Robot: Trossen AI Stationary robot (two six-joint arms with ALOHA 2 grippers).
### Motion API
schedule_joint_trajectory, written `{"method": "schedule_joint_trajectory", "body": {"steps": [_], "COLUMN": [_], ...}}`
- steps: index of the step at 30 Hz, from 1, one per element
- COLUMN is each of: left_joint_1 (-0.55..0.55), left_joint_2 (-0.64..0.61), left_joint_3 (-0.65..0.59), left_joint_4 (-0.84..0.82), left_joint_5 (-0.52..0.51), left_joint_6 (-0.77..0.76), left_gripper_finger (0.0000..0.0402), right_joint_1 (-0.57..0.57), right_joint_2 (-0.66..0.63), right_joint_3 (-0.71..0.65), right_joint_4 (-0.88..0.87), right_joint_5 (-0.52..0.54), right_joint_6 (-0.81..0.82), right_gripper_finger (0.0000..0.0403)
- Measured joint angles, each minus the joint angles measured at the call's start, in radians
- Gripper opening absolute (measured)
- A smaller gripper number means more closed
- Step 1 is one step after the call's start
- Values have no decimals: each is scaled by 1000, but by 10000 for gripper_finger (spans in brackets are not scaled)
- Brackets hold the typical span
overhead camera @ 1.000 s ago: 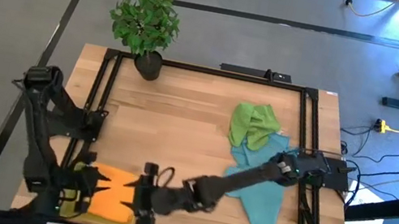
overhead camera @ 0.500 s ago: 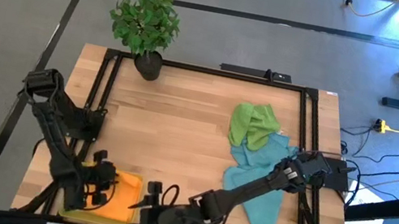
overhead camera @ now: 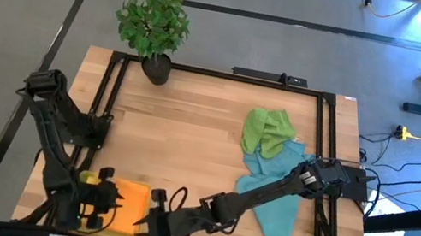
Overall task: Fold microfiber towels
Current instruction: Fold the green microfiber cloth
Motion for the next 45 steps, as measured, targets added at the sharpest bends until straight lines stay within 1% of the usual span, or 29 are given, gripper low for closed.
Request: {"method": "schedule_joint_trajectory", "body": {"steps": [3, 6, 8, 9, 10, 12, 15, 17, 20, 22, 23, 25, 27, 28, 30, 32, 34, 35, 36, 37, 39, 41, 43, 45], "left_joint_1": [-29, -74, -105, -115, -120, -119, -118, -119, -118, -108, -94, -47, 6, 29, 74, 118, 159, 180, 200, 221, 268, 305, 336, 362], "left_joint_2": [-20, -38, -49, -57, -67, -94, -141, -179, -237, -267, -281, -307, -329, -340, -366, -391, -403, -403, -401, -397, -389, -385, -385, -385], "left_joint_3": [47, 76, 76, 71, 63, 32, -31, -77, -148, -198, -223, -275, -334, -363, -410, -451, -491, -517, -542, -570, -622, -671, -712, -738], "left_joint_4": [4, 6, -3, -9, -23, -47, -46, -29, 48, 120, 147, 207, 319, 396, 578, 793, 1009, 1123, 1221, 1314, 1462, 1566, 1630, 1664], "left_joint_5": [-131, -302, -447, -504, -533, -541, -544, -543, -537, -543, -534, -479, -412, -384, -329, -262, -154, -79, -12, 43, 115, 148, 157, 156], "left_joint_6": [112, 228, 245, 242, 226, 176, 109, 64, 35, 38, 39, 48, 119, 179, 343, 552, 783, 893, 982, 1037, 1099, 1117, 1119, 1113], "left_gripper_finger": [98, 98, 98, 98, 97, 93, 82, 72, 55, 44, 39, 26, 11, 6, 3, 4, 2, 1, 1, 2, 3, 1, 1, 3], "right_joint_1": [8, 6, -7, -12, -17, -27, -38, -48, -69, -84, -91, -100, -111, -118, -134, -143, -143, -140, -138, -135, -125, -114, -101, -90], "right_joint_2": [-14, -17, -17, -17, -21, -25, -29, -29, -43, -73, -90, -141, -190, -214, -257, -308, -356, -370, -378, -379, -380, -385, -385, -384], "right_joint_3": [1, -1, -21, -34, -49, -82, -138, -174, -248, -323, -362, -461, -571, -630, -748, -867, -993, -1055, -1119, -1179, -1290, -1381, -1456, -1508], "right_joint_4": [34, 22, 27, 38, 45, 85, 212, 268, 325, 395, 448, 533, 645, 701, 827, 936, 1065, 1143, 1226, 1323, 1496, 1634, 1707, 1742], "right_joint_5": [-27, -83, -124, -132, -137, -157, -226, -253, -262, -275, -275, -275, -273, -272, -268, -243, -203, -181, -159, -142, -105, -49, 27, 92], "right_joint_6": [-41, -41, -38, -35, -34, -31, -27, -18, -4, 16, 21, 28, 50, 67, 92, 96, 94, 99, 107, 118, 122, 117, 113, 120], "right_gripper_finger": [106, 100, 97, 95, 94, 92, 91, 91, 91, 91, 91, 91, 91, 91, 91, 91, 91, 91, 91, 91, 91, 91, 91, 91]}}
